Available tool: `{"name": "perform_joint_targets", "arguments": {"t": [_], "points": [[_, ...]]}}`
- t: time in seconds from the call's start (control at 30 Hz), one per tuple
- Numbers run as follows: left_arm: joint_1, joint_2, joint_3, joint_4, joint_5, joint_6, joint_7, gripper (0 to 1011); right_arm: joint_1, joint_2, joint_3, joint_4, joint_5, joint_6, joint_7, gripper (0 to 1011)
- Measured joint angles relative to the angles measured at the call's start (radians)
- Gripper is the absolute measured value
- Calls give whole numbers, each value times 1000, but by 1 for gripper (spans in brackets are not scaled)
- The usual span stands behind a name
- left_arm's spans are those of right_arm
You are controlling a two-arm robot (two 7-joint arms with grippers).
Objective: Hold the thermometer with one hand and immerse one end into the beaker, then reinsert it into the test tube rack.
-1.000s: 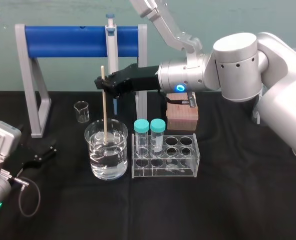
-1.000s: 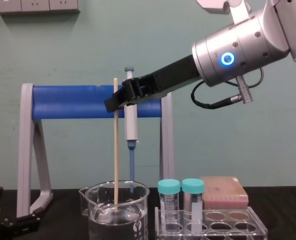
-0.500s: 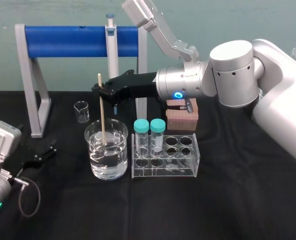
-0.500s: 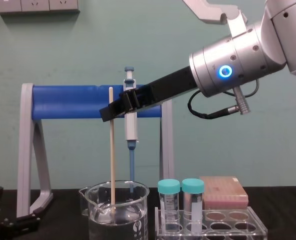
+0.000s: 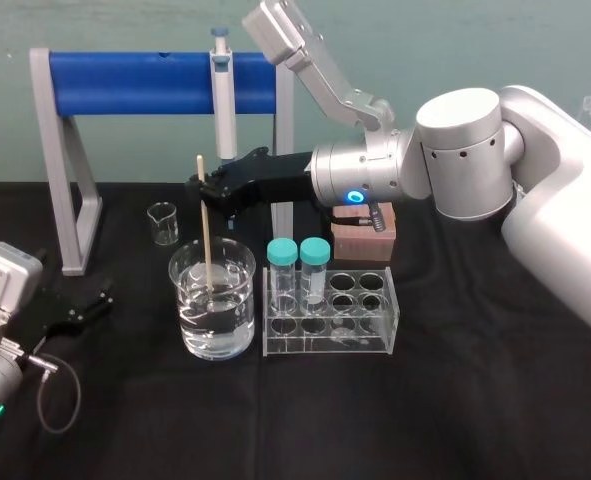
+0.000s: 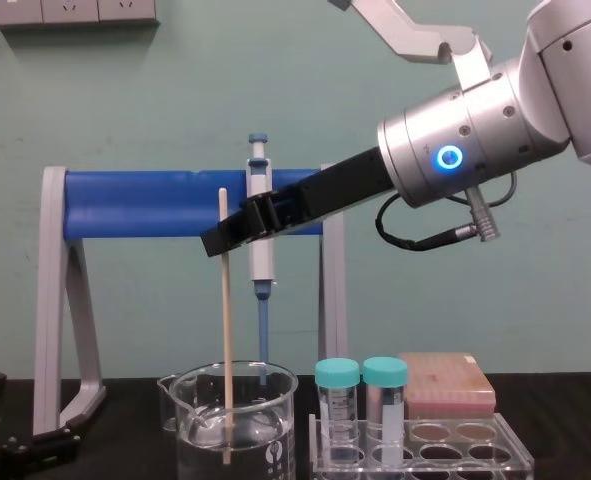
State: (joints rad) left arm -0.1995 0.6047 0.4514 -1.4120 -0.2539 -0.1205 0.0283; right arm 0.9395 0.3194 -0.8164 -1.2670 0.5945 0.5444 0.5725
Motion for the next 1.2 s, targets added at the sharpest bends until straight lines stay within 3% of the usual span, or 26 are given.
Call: {"name": "perform_joint_targets", "arguments": {"t": [1.2], "points": [[0, 0, 0, 0, 0, 0, 0, 1004, -13, -27, 11, 45, -38, -16, 8, 48]]}}
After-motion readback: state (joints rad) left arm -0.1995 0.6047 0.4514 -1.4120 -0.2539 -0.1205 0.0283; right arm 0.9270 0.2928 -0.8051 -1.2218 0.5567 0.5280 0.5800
